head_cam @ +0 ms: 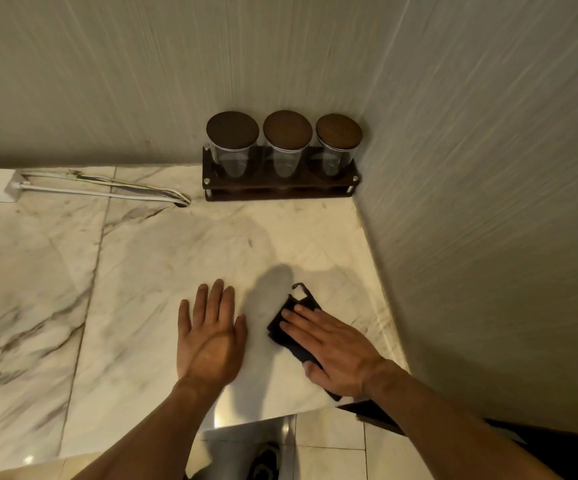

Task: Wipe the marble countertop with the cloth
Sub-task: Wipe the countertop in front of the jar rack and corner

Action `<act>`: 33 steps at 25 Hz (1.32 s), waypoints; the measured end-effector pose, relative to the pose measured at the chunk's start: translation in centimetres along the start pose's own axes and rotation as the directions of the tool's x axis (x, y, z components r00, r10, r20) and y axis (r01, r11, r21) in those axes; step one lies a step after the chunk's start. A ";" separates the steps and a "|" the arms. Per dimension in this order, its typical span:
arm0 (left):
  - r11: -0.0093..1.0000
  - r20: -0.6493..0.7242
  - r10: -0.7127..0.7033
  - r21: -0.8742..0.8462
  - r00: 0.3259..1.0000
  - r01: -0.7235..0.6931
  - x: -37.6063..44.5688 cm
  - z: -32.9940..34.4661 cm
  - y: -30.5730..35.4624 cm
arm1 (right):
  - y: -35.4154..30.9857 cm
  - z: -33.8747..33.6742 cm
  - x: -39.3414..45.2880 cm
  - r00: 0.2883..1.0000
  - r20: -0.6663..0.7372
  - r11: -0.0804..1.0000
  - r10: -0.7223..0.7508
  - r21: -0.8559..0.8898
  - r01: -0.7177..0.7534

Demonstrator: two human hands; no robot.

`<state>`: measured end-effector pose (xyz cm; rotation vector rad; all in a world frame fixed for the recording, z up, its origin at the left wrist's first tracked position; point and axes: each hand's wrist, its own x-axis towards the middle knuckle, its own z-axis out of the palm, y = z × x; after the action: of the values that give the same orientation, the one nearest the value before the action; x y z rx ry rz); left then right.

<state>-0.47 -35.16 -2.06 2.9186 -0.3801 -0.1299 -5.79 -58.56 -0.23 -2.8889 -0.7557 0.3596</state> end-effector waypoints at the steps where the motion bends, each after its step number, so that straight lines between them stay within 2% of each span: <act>1: 1.000 0.010 -0.005 -0.002 1.000 0.005 0.0 -0.1 0.0 | 0.5 -0.2 0.4 1.000 0.005 1.000 -0.005 -0.008 0.005; 7: 0.999 0.035 -0.019 -0.042 0.999 0.020 0.1 -0.4 0.1 | 3.3 -1.3 3.4 0.999 0.016 0.999 -0.030 0.015 0.029; 21: 0.999 0.032 -0.024 -0.022 0.999 0.025 0.1 -0.1 0.0 | 8.4 -3.4 9.2 0.999 -0.034 1.000 0.018 0.009 -0.018; 29: 0.999 0.031 -0.028 -0.035 0.999 0.029 0.2 -0.2 0.0 | 10.0 -4.2 12.4 0.976 -0.091 0.980 0.199 0.011 -0.199; 33: 0.999 0.033 -0.026 -0.031 0.999 0.027 0.3 -0.2 0.0 | 10.0 -4.2 13.6 0.909 -0.136 0.918 0.395 0.100 -0.384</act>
<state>-0.18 -35.19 -1.92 2.8946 -0.3410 -0.1852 11.48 -60.78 -0.68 -2.9426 -0.1307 0.1932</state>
